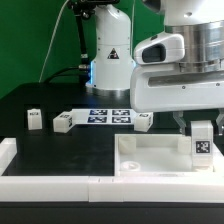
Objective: Assemble one leg
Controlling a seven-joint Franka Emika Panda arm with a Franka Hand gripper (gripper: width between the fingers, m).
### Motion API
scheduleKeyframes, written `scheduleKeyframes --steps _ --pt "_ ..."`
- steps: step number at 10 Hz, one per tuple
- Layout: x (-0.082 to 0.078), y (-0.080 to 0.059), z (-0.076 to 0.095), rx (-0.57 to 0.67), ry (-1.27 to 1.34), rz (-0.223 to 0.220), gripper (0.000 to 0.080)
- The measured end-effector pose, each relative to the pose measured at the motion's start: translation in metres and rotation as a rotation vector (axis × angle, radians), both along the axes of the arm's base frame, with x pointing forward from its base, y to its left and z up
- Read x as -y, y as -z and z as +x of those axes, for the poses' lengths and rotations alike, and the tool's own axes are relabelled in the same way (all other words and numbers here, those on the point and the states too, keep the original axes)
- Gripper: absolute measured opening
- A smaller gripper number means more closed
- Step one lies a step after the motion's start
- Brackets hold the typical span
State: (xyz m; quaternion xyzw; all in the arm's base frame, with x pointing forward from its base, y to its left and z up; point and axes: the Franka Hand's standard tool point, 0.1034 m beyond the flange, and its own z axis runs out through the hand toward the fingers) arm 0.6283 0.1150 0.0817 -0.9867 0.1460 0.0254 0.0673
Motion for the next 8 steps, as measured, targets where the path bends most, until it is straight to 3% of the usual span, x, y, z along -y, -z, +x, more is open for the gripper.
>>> scheduleKeyframes --steps 8 --pt "-0.0062 -0.0017 0.0003 -0.096 0.652 -0.054 0.029"
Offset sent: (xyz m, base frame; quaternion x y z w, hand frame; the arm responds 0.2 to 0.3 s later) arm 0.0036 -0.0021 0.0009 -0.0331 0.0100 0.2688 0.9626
